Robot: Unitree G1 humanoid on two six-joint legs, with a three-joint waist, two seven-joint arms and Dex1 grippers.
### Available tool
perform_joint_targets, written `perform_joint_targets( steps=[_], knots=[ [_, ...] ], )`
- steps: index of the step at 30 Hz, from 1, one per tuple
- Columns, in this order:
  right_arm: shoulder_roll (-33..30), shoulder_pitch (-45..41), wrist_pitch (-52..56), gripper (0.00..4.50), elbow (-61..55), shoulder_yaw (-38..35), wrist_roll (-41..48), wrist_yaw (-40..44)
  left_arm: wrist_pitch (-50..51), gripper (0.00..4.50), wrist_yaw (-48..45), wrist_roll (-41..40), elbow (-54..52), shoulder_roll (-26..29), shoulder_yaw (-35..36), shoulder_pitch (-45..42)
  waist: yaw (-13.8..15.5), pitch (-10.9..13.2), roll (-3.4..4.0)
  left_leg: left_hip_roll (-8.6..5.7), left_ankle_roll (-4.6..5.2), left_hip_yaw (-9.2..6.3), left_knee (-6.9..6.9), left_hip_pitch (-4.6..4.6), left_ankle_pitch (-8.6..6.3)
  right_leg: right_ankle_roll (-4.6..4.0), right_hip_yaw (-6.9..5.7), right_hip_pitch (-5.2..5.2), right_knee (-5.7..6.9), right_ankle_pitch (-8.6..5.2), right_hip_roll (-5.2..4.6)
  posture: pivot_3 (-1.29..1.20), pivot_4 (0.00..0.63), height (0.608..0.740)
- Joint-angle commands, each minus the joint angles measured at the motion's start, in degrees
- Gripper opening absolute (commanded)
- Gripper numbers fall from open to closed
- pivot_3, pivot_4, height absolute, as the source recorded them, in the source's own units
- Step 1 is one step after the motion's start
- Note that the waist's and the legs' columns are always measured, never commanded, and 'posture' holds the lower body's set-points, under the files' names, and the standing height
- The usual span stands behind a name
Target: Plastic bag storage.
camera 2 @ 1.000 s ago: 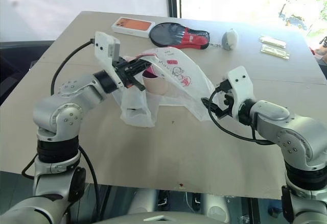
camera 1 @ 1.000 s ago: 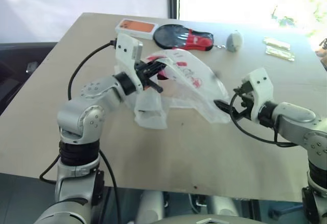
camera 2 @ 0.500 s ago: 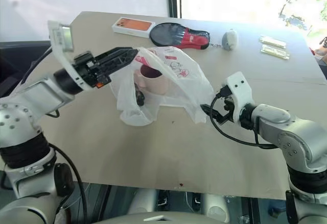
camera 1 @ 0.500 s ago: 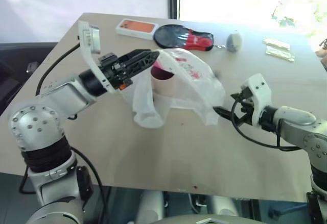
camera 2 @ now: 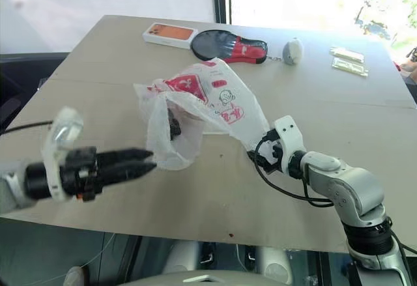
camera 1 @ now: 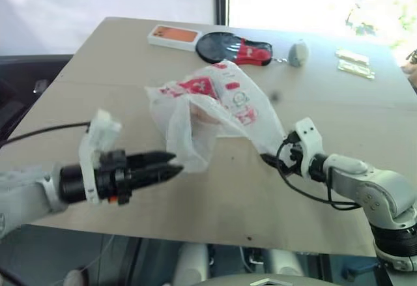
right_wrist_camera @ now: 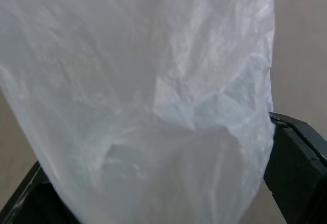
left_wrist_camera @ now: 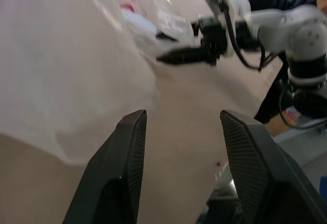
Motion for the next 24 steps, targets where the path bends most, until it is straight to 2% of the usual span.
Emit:
perform_joint_targets(
  steps=[1,3,5,8,11,12,14,18,20,21,24],
  knots=[
    [0.6,-1.2,-1.4,3.95,-1.4,-1.1,-0.2,0.9,-6.0,2.37,-1.2,7.1,-2.8,-0.6,-0.4,1.7,0.1,0.0,0.06,0.01,-0.01,-0.01,0.0,0.0,0.0,-0.01,-0.01,0.0,0.0,0.0,0.01,0.0,0.15,0.74],
    [0.9,-1.6,-1.2,3.95,-1.7,-1.1,-0.2,1.0,-9.6,2.37,-1.5,13.2,-4.5,-0.9,-4.2,2.2,0.1,-0.1,0.09,0.01,-0.01,-0.01,-0.01,0.0,0.0,-0.01,-0.01,0.0,0.0,0.0,0.01,0.0,0.15,0.74],
    [1.3,-2.0,-0.9,3.83,-2.0,-1.2,-0.2,1.2,-11.5,2.48,-0.8,15.3,-5.0,-1.8,-7.0,1.7,0.0,-0.1,0.09,-0.01,-0.01,0.01,-0.01,-0.01,-0.01,-0.02,0.02,0.01,0.0,0.01,-0.01,0.0,0.15,0.74],
    [2.3,-2.7,0.1,2.62,-3.1,-1.6,0.6,1.0,-13.5,2.48,6.1,19.8,-4.1,-6.6,-16.5,-4.1,0.2,-0.1,0.11,-0.03,0.0,0.01,-0.02,-0.02,-0.01,-0.17,0.04,0.0,-0.01,0.1,-0.03,0.0,0.15,0.74],
    [2.7,-3.1,1.1,0.95,-4.1,-1.7,0.8,0.7,-14.5,2.48,8.3,23.0,-2.8,-9.9,-22.9,-8.2,0.0,-0.1,0.04,-0.02,0.01,-0.02,-0.01,-0.04,0.0,-0.18,0.03,0.01,-0.01,0.11,0.01,0.0,0.15,0.74],
    [2.7,-3.1,1.3,0.87,-4.3,-1.8,0.9,0.6,-14.8,2.48,9.4,23.7,-1.9,-11.4,-24.6,-9.7,0.0,-0.2,0.18,-0.01,0.01,0.0,-0.02,-0.04,0.0,-0.18,0.04,0.0,-0.02,0.12,0.01,0.0,0.15,0.74],
    [2.8,-3.3,1.9,0.04,-4.7,-1.9,0.9,0.5,-14.4,2.48,10.4,22.9,-0.1,-14.7,-27.6,-12.9,0.2,-0.2,0.2,-0.07,0.02,0.0,-0.02,-0.02,0.0,-0.17,0.04,0.01,-0.01,0.11,-0.01,0.0,0.15,0.74],
    [3.1,-4.3,3.1,0.0,-5.4,-3.3,1.4,0.2,-13.8,1.26,11.4,19.6,2.7,-20.1,-29.3,-16.5,0.1,-0.2,0.17,-0.06,0.02,-0.02,0.0,-0.03,0.0,-0.16,0.03,0.04,-0.01,0.12,0.01,0.0,0.15,0.74],
    [3.4,-5.3,3.7,0.0,-5.6,-6.0,3.1,0.6,-13.4,0.24,13.0,12.6,4.2,-21.8,-26.0,-17.7,-0.1,-0.2,0.17,-0.05,0.03,-0.01,0.0,-0.02,0.0,-0.16,0.05,0.02,0.0,0.12,0.01,0.0,0.15,0.74],
    [4.3,-6.4,3.9,0.0,-5.3,-8.3,5.1,0.9,-13.5,0.05,14.2,7.5,5.4,-21.9,-23.8,-18.7,-0.1,-0.2,0.17,-0.03,0.03,-0.02,0.0,-0.03,0.0,-0.16,0.05,0.02,0.0,0.12,0.02,0.0,0.15,0.74],
    [7.0,-14.4,3.9,0.0,-1.3,-16.8,13.5,1.5,-15.0,0.05,19.4,-10.6,12.3,-18.9,-17.6,-25.2,-0.2,-0.2,0.18,0.08,0.02,-0.03,0.07,-0.02,0.01,-0.16,0.05,0.02,0.07,0.12,0.09,0.0,0.15,0.74]
  ],
)
